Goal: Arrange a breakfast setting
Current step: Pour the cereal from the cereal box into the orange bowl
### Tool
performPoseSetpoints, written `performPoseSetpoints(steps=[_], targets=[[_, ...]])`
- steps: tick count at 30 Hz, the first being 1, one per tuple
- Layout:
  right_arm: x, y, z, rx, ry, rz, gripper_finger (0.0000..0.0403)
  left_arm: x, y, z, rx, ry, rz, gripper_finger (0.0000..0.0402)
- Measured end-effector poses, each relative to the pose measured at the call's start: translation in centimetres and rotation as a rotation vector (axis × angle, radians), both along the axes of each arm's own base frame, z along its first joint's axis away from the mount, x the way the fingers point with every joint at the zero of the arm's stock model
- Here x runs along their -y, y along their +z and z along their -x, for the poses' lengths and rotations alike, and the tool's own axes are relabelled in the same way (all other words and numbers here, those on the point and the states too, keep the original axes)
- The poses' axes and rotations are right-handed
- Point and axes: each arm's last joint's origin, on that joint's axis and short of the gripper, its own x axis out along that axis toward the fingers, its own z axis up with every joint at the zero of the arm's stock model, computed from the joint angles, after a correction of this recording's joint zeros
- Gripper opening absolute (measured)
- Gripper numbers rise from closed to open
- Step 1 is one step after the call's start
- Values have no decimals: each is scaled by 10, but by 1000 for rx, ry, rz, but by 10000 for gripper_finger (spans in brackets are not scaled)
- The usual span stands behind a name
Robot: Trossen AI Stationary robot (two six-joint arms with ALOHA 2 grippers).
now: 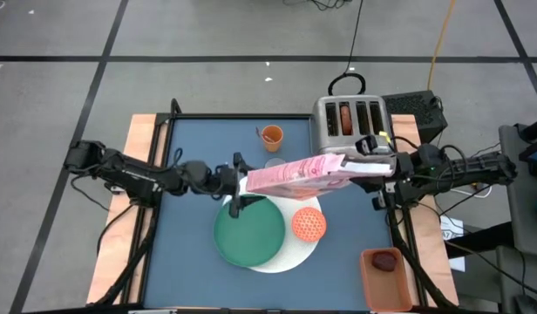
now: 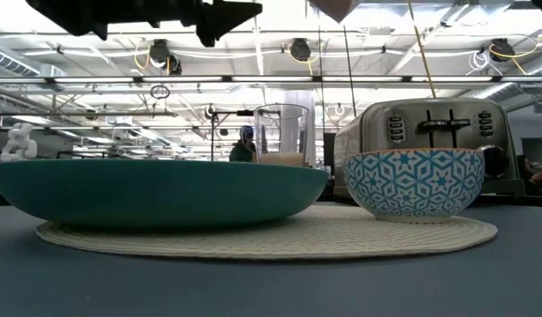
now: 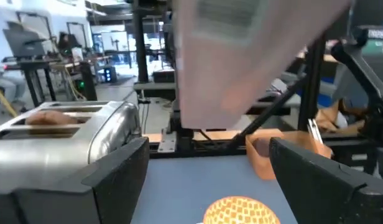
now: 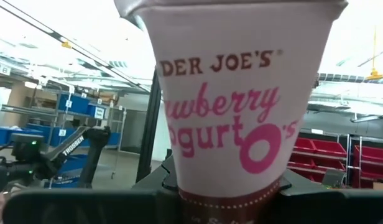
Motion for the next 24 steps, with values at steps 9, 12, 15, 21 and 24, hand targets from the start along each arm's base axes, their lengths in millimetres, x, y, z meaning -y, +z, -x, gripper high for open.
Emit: performPoseSetpoints(steps=[9, 12, 15, 21, 24], targets=[[0, 1, 0, 14, -7, 20, 90, -1, 11, 2, 118, 11, -24, 333], [0, 2, 1, 25, -11, 20, 90, -1, 11, 2, 117, 12, -31, 333], [0, 1, 0, 24, -32, 18, 90, -1, 11, 2, 120, 12, -31, 333], [0, -2, -5, 2, -44, 28, 90, -1, 16, 3, 174, 15, -36, 333], [1, -3, -8, -7, -80, 29, 90, -1, 16, 3, 174, 15, -37, 333]])
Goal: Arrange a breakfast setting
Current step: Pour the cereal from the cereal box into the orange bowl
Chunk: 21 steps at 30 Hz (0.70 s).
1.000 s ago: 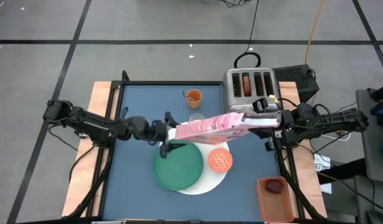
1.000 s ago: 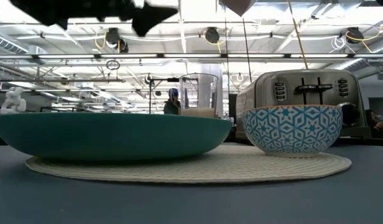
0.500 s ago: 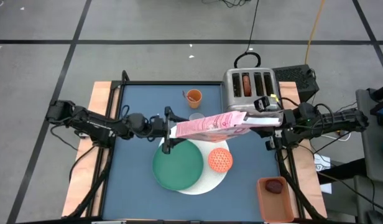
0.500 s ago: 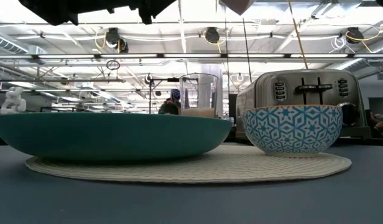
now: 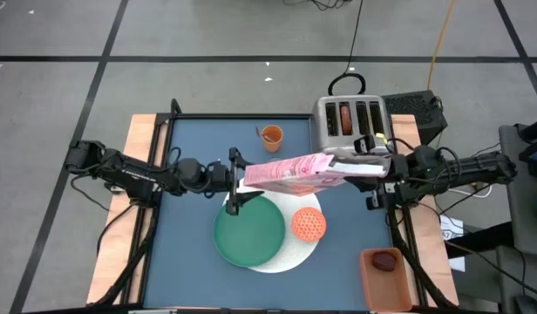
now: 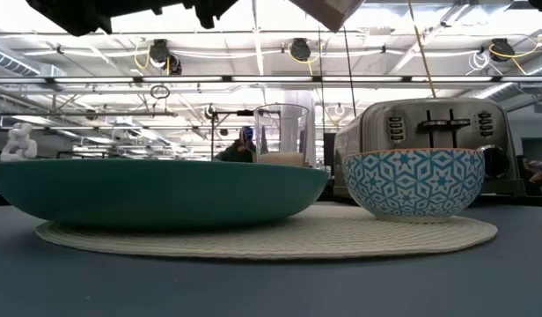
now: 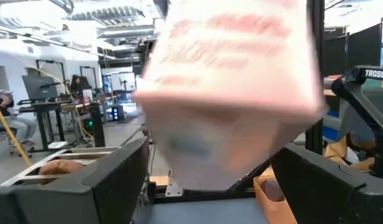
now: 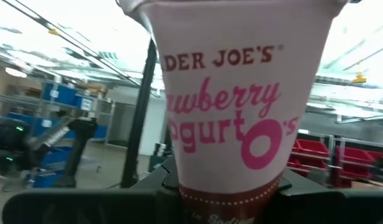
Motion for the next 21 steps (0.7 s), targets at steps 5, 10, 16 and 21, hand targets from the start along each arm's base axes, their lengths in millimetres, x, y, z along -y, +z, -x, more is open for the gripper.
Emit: performPoseSetpoints(steps=[5, 10, 16, 21], targets=[[0, -1, -3, -8, -18, 5, 90, 0, 0, 0, 0, 6, 2, 333], [0, -6, -10, -40, -20, 8, 90, 0, 0, 0, 2, 3, 1, 333], [-2, -11, -22, -58, -23, 13, 90, 0, 0, 0, 4, 6, -16, 333], [-2, -11, -27, -25, -35, 35, 90, -1, 1, 0, 9, 21, -66, 333]])
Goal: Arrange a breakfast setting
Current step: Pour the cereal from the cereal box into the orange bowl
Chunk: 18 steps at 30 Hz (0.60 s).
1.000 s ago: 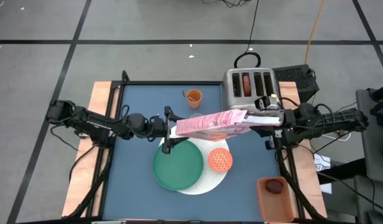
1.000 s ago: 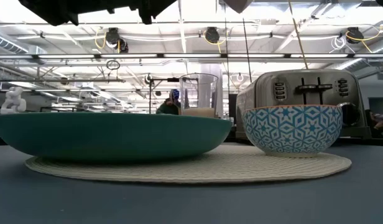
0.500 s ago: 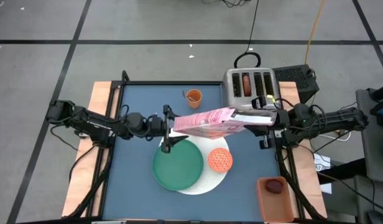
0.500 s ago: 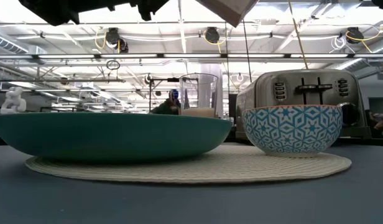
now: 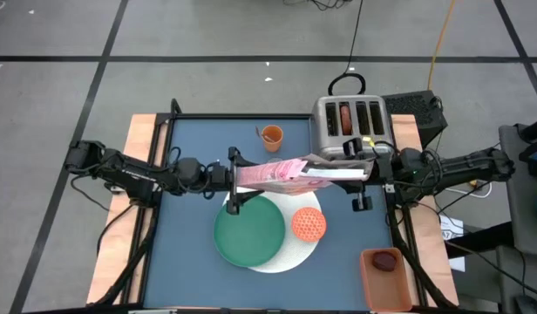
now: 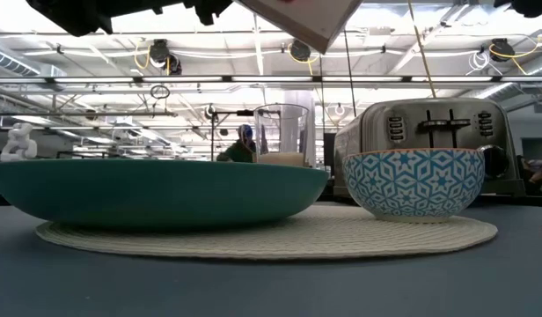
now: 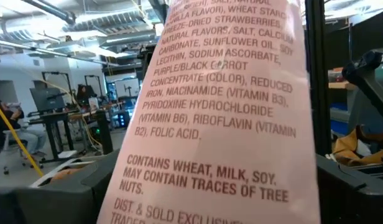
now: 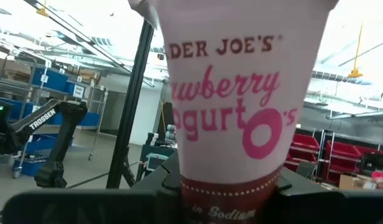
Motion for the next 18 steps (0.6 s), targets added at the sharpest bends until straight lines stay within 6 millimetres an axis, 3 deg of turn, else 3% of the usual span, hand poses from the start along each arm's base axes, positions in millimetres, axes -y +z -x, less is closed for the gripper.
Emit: performPoseSetpoints(steps=[9, 18], targets=[[0, 0, -3, 28, -8, 13, 90, -1, 0, 0, -7, -29, 128, 333], [0, 0, -4, 31, -9, 16, 90, 0, 0, 0, -8, -32, 123, 333]])
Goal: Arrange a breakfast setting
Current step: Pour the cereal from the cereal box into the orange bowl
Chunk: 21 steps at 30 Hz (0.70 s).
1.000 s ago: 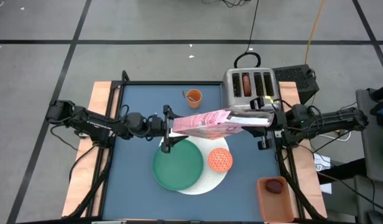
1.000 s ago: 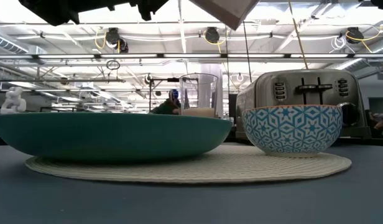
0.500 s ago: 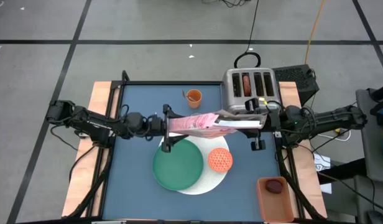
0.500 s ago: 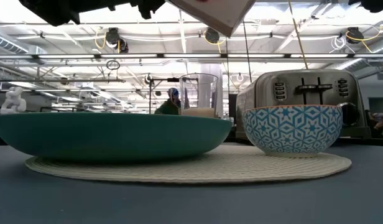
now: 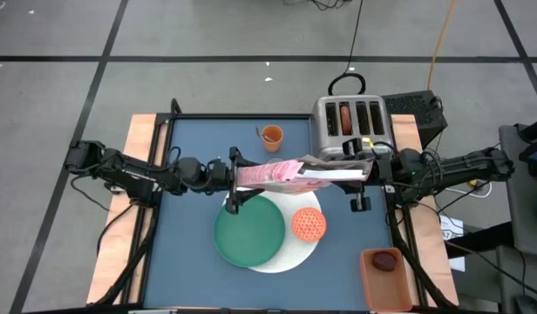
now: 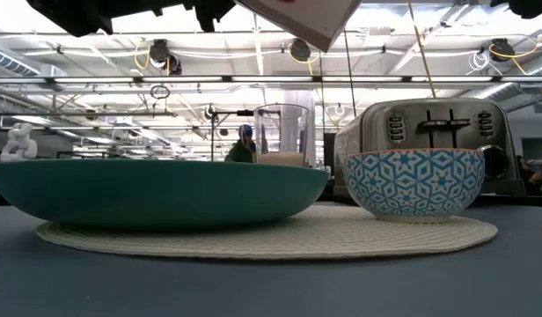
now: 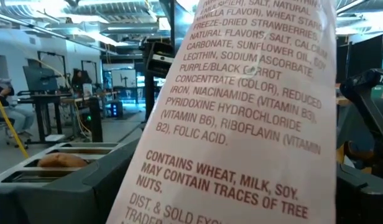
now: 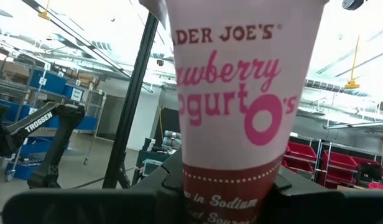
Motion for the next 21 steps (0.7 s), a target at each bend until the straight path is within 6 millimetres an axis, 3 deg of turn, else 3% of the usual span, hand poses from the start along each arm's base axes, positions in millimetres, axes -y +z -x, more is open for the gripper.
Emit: performPoseSetpoints(steps=[12, 21], targets=[[0, 0, 0, 1, 0, 0, 90, 0, 0, 0, 3, 17, -67, 329], [0, -1, 0, -11, 5, -9, 90, 0, 0, 0, 3, 29, -113, 235]])
